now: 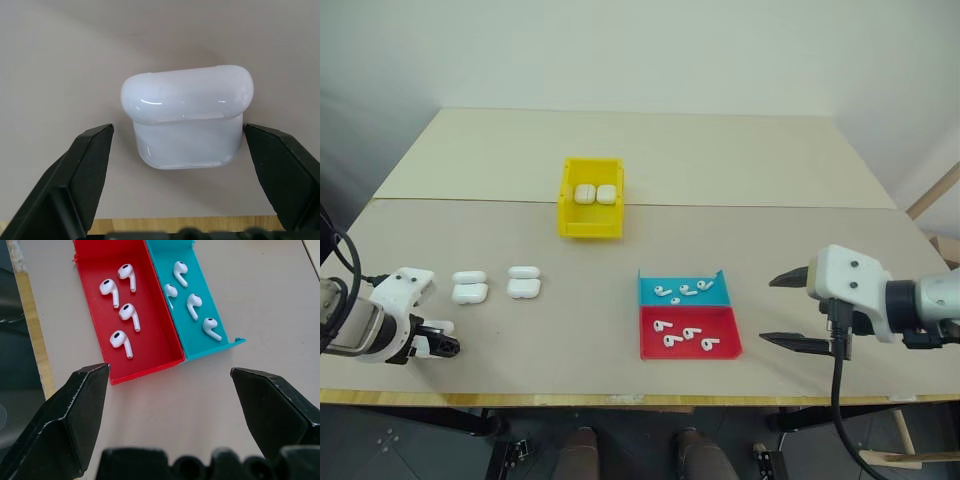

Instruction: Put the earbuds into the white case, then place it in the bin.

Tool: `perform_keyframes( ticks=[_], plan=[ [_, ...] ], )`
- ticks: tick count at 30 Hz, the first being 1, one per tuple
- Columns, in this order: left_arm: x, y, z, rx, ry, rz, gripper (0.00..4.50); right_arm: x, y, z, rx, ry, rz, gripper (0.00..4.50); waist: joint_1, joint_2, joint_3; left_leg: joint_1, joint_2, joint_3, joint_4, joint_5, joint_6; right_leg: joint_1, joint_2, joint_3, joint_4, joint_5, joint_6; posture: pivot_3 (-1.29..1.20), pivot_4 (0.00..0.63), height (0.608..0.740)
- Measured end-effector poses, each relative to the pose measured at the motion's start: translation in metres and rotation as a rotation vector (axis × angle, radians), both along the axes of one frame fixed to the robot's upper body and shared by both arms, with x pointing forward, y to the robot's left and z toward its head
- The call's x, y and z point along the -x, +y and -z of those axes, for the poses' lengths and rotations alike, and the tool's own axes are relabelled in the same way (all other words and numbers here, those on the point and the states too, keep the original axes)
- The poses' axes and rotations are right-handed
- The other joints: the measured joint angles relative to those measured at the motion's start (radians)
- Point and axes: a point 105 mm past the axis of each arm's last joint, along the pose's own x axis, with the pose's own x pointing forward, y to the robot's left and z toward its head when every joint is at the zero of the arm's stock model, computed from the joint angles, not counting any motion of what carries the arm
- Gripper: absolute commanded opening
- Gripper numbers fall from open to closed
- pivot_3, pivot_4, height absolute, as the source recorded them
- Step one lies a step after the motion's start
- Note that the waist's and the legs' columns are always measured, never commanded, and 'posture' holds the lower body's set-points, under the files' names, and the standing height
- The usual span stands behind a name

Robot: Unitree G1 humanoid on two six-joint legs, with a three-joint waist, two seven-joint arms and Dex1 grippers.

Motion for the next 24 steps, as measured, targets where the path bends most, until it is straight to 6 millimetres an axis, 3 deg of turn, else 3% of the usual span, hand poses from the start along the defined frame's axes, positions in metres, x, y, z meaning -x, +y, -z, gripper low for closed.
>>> perform_keyframes(
  ticks=[24],
  plan=[
    [0.0087,-0.0009,0.0025,0.019,0.025,0.004,4.5,-0.002,-0.0014,0.0002,-0.001,-0.012,0.019,4.48,-0.003,0.0,0.0,0.0,0.0,0.0,0.0,0.0,0.0,0.0,0.0,0.0,0.0,0.0,0.0,0.0,0.15,0.74]
  ],
)
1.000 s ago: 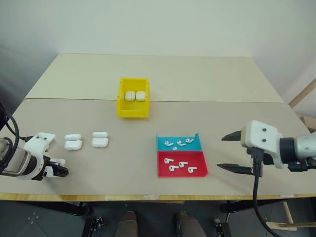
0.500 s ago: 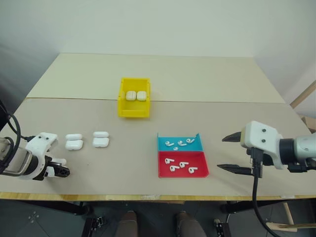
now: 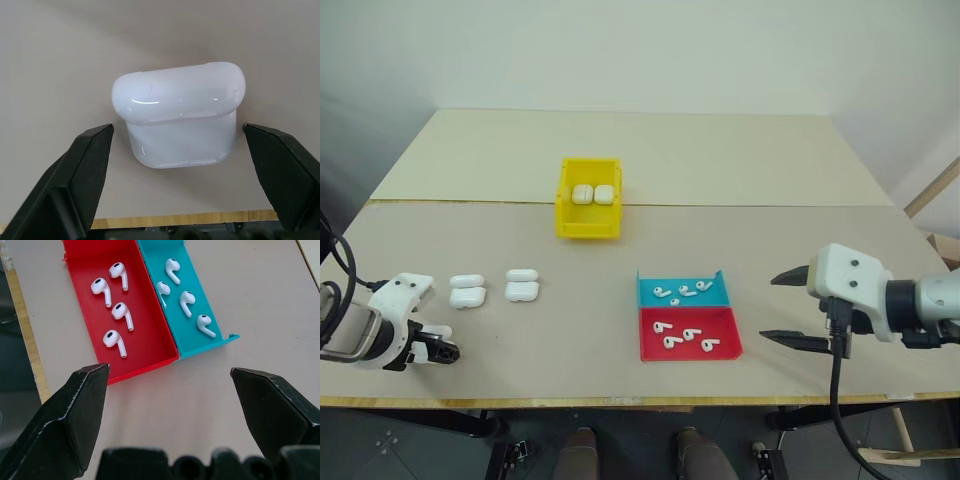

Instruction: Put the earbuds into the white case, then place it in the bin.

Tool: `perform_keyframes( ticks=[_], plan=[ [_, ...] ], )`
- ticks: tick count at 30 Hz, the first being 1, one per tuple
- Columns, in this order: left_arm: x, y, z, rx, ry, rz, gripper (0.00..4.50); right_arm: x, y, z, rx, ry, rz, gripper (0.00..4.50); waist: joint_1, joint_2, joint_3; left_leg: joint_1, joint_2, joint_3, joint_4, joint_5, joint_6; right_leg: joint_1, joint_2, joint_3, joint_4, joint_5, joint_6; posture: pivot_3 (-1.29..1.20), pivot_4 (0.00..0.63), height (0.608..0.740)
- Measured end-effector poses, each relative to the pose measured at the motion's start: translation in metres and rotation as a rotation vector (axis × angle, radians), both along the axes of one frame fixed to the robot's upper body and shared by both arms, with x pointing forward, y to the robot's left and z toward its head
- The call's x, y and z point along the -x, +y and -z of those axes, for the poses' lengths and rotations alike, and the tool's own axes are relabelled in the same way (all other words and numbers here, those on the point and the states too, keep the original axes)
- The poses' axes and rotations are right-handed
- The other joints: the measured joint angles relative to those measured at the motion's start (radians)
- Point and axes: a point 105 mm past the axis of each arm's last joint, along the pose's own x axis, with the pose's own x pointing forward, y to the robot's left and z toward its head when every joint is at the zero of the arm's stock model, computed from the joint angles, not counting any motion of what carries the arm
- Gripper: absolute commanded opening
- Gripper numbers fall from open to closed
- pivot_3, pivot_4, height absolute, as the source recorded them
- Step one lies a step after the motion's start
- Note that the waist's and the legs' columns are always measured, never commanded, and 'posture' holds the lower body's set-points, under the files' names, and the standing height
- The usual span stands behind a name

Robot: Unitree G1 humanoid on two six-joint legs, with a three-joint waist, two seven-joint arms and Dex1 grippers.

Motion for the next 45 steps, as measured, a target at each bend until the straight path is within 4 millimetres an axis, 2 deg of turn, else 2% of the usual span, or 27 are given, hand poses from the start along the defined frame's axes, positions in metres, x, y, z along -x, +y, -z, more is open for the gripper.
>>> perform_keyframes(
  ticks=[15,20,24,34,41,42,44,45],
  plan=[
    [0.005,0.0,-0.011,0.022,0.019,-0.003,4.5,-0.001,-0.001,0.003,0.003,-0.001,0.012,4.48,0.003,0.0,0.0,0.0,0.0,0.0,0.0,0.0,0.0,0.0,0.0,0.0,0.0,0.0,0.0,0.0,0.15,0.74],
    [0.008,0.002,-0.006,0.014,0.041,-0.014,4.5,0.0,-0.002,0.006,0.001,0.01,0.019,4.48,0.004,0.0,0.0,0.0,0.0,0.0,0.0,0.0,0.0,0.0,0.0,0.0,0.0,0.0,0.0,0.0,0.15,0.74],
    [0.006,0.0,0.001,0.024,0.044,-0.019,4.5,-0.001,-0.002,0.006,-0.004,-0.001,0.029,4.48,0.005,0.0,0.0,0.0,0.0,0.0,0.0,0.0,0.0,0.0,0.0,0.0,0.0,0.0,0.0,0.0,0.15,0.74],
    [-0.007,-0.001,-0.002,0.006,0.0,-0.033,4.5,-0.001,-0.002,0.009,-0.002,0.008,0.031,4.48,0.006,-0.001,0.0,0.0,0.0,0.0,0.001,0.0,0.0,0.0,0.0,0.0,0.0,0.0,0.0,0.0,0.15,0.74],
    [-0.006,-0.001,-0.002,0.019,0.008,-0.041,4.5,0.0,-0.003,0.011,0.009,0.008,0.036,4.48,0.006,0.0,0.0,0.0,0.0,0.0,0.001,0.0,0.0,0.0,0.0,0.0,0.0,0.0,0.0,0.0,0.15,0.74],
    [-0.006,-0.001,-0.001,0.02,0.009,-0.041,4.1,0.0,-0.003,0.011,0.012,0.006,0.037,4.5,0.006,0.0,0.0,0.0,0.0,0.0,0.001,0.0,0.0,0.0,0.0,0.0,0.0,0.0,0.0,0.0,0.15,0.74],
    [-0.006,-0.002,-0.001,0.027,0.012,-0.037,3.61,0.0,-0.004,0.011,0.016,0.003,0.038,4.5,0.006,0.0,0.0,0.0,0.0,0.0,0.001,0.0,0.0,0.0,0.0,0.0,0.0,0.0,0.0,0.0,0.15,0.74],
    [-0.007,-0.004,0.0,0.032,0.012,-0.031,3.61,0.0,-0.004,0.011,0.018,0.001,0.04,4.5,0.006,-0.001,0.0,0.0,0.0,0.0,0.001,0.0,0.0,0.0,0.0,0.0,0.0,0.0,0.0,0.0,0.15,0.74]
  ],
)
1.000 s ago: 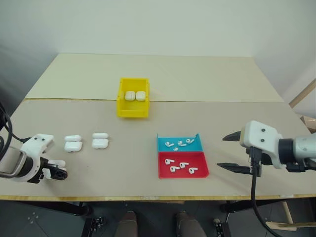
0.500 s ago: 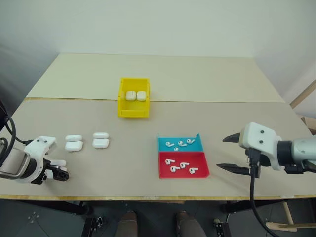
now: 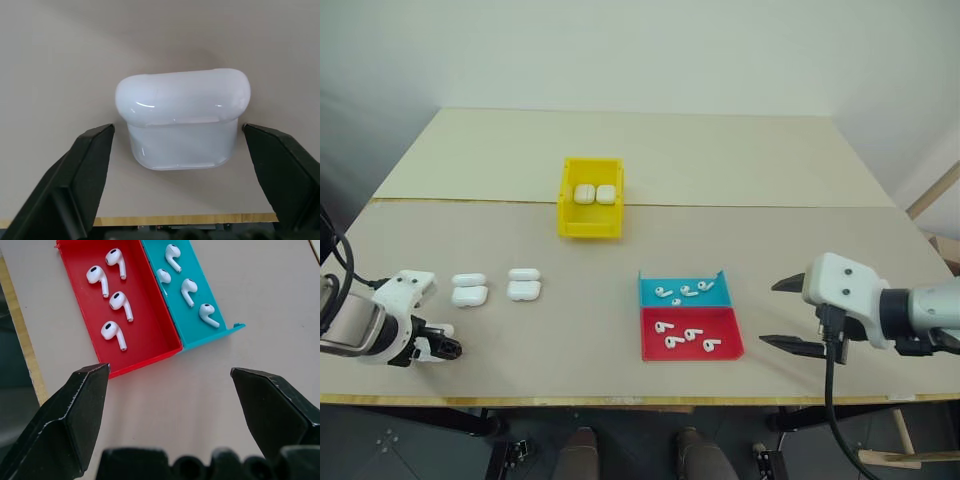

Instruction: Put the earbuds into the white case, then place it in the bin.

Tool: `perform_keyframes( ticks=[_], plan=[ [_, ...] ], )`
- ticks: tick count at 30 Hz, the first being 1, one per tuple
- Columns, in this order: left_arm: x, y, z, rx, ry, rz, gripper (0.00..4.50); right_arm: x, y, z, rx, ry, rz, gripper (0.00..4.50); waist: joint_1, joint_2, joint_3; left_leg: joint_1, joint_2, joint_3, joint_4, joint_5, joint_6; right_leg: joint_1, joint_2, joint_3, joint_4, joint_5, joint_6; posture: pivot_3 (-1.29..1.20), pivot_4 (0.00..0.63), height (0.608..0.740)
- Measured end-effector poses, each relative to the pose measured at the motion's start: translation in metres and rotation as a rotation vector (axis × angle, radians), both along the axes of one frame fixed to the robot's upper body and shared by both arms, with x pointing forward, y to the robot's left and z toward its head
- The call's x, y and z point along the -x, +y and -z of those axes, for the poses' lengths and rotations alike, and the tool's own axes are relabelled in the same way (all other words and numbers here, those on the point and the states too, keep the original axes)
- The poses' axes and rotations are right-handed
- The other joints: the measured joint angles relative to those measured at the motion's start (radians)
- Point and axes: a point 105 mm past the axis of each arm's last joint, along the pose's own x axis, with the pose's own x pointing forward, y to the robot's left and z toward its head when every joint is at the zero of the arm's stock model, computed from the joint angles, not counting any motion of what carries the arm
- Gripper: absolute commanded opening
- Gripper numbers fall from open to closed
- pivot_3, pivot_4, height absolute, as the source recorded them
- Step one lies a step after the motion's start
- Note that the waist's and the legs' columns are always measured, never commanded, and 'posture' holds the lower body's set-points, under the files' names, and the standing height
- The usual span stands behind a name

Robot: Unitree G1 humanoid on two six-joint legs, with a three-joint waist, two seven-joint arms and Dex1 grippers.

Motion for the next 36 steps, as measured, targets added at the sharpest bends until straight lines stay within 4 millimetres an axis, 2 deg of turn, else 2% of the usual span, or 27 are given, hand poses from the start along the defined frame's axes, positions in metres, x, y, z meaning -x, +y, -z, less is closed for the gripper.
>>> perform_keyframes(
  ticks=[7,11,22,24,26,29,31,34,36],
  plan=[
    [-0.001,0.0,0.0,-0.011,-0.001,0.004,3.61,0.0,0.0,0.0,0.002,-0.002,0.001,4.5,0.0,0.0,0.0,0.0,0.0,0.0,0.0,0.0,0.0,0.0,0.0,0.0,0.0,0.0,0.0,0.0,0.15,0.74],
    [-0.001,-0.002,0.001,-0.016,-0.003,0.016,2.82,0.0,0.0,0.0,0.002,-0.002,0.001,4.5,-0.001,0.0,0.0,0.0,0.0,0.0,0.0,0.0,0.0,0.0,0.0,0.0,0.001,0.0,0.0,0.0,0.15,0.74],
    [-0.003,-0.008,-0.001,-0.013,-0.035,0.038,2.8,-0.001,0.001,0.002,0.003,0.005,-0.004,4.5,0.0,0.001,-0.001,0.0,0.0,0.0,0.001,0.0,0.0,0.0,0.0,0.0,0.001,0.0,0.0,0.0,0.15,0.74],
    [-0.012,-0.019,-0.012,0.03,-0.121,0.072,2.8,-0.002,0.001,0.001,0.002,-0.001,-0.005,4.5,0.005,0.0,0.0,-0.001,0.0,-0.001,0.002,0.0,-0.001,0.0,0.0,-0.001,0.0,0.0,0.0,0.0,0.15,0.74],
    [-0.024,-0.035,-0.041,0.072,-0.291,0.147,2.8,-0.004,0.0,-0.003,0.001,-0.021,-0.009,4.5,0.005,-0.003,-0.001,-0.005,0.0,-0.002,0.004,0.001,-0.001,-0.001,0.0,-0.002,-0.001,0.001,0.001,0.0,0.15,0.74],
    [-0.029,-0.052,-0.077,0.121,-0.497,0.241,2.8,-0.008,0.0,-0.011,-0.001,-0.063,-0.023,4.5,0.0,-0.004,-0.002,-0.005,-0.001,-0.002,0.003,0.001,-0.001,-0.001,-0.002,-0.001,-0.001,0.001,0.002,0.0,0.15,0.74],
    [-0.029,-0.062,-0.083,0.147,-0.598,0.303,2.8,-0.011,-0.002,-0.013,0.0,-0.086,-0.025,4.5,-0.006,-0.003,-0.002,-0.004,-0.001,-0.001,0.002,0.001,-0.001,-0.001,-0.002,0.0,-0.001,0.001,0.002,0.0,0.15,0.74],
    [-0.029,-0.085,-0.077,0.223,-0.763,0.408,2.8,-0.018,-0.004,-0.022,0.001,-0.134,-0.027,4.5,-0.006,-0.002,-0.002,-0.004,-0.001,-0.001,0.002,0.001,-0.001,-0.001,-0.001,0.0,-0.001,0.002,0.001,0.0,0.15,0.74],
    [-0.031,-0.099,-0.083,0.27,-0.949,0.496,2.8,-0.019,-0.001,-0.029,0.001,-0.157,-0.051,4.5,-0.003,-0.002,-0.002,-0.004,-0.001,-0.001,0.002,0.001,-0.002,-0.001,-0.001,0.0,-0.001,0.002,0.001,0.0,0.15,0.74]
  ],
)
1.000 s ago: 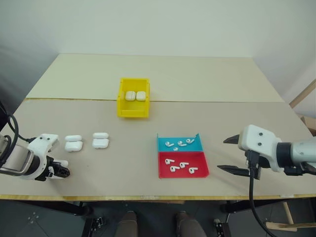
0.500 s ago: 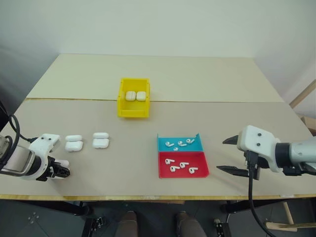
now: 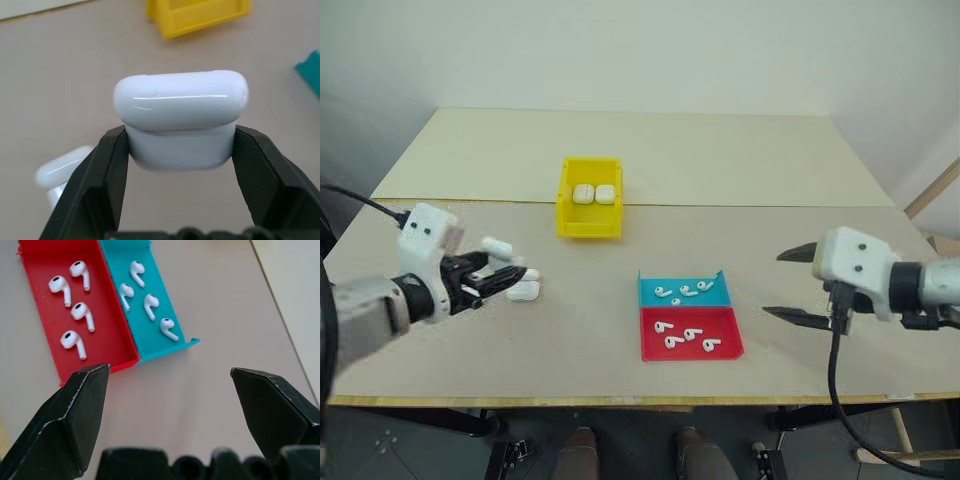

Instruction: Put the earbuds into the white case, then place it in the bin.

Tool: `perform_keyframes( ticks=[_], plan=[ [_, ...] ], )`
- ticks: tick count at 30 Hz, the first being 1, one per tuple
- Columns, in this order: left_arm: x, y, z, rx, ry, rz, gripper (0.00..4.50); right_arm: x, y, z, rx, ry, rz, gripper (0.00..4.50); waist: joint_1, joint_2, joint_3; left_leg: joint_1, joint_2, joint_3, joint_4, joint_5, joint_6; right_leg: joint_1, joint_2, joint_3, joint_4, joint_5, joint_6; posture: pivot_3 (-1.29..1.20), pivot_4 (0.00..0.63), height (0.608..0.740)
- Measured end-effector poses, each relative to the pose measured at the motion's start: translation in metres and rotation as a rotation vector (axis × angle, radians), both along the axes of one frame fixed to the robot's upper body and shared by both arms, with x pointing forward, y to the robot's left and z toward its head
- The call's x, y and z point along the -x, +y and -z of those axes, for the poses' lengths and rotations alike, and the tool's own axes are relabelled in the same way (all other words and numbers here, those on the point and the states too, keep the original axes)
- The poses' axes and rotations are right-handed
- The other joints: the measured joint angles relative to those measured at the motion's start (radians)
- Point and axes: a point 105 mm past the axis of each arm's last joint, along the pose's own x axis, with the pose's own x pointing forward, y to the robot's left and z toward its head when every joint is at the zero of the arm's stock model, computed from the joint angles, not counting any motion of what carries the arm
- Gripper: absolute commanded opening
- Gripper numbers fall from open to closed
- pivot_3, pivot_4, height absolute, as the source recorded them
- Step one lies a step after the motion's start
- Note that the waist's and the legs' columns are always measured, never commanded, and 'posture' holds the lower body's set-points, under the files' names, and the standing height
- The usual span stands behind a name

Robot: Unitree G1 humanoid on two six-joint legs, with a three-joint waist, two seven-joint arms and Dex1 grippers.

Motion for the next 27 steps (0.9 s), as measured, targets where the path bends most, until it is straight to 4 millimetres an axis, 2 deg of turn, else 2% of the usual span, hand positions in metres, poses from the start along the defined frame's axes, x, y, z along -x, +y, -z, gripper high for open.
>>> perform_keyframes(
  ticks=[3,9,13,20,27],
  plan=[
    [0.005,-0.022,-0.011,0.059,-0.179,0.163,2.8,0.002,0.007,-0.005,0.009,0.015,-0.045,4.5,0.006,0.0,-0.001,0.0,-0.001,0.0,0.001,0.0,0.0,0.001,0.0,0.001,0.0,0.0,0.001,0.0,0.15,0.74],
    [0.023,-0.061,-0.003,0.174,-0.267,0.466,2.8,0.011,0.025,-0.004,0.043,0.1,-0.118,4.5,0.006,0.0,-0.001,-0.001,0.0,0.0,0.002,0.0,0.0,0.001,0.0,0.001,0.0,0.001,0.001,0.0,0.15,0.74],
    [0.028,-0.068,-0.003,0.22,-0.306,0.577,2.8,0.016,0.037,-0.003,0.072,0.136,-0.171,4.5,0.004,0.0,-0.001,0.0,0.0,0.0,0.002,0.0,0.0,0.0,0.001,0.001,0.0,0.001,0.001,0.0,0.15,0.74],
    [0.036,-0.079,0.001,0.183,-0.336,0.726,2.8,0.022,0.052,0.009,0.183,0.211,-0.249,4.5,0.002,0.0,-0.001,0.0,0.001,0.0,0.002,0.0,0.0,0.0,0.001,0.0,0.0,0.001,0.001,0.0,0.15,0.74],
    [0.033,-0.082,0.008,0.143,-0.408,0.749,2.8,0.02,0.074,0.018,0.24,0.258,-0.3,4.5,0.0,0.0,-0.001,0.0,0.001,-0.001,0.002,0.0,0.0,0.0,0.001,0.0,0.0,0.001,0.001,0.0,0.15,0.74]
  ],
)
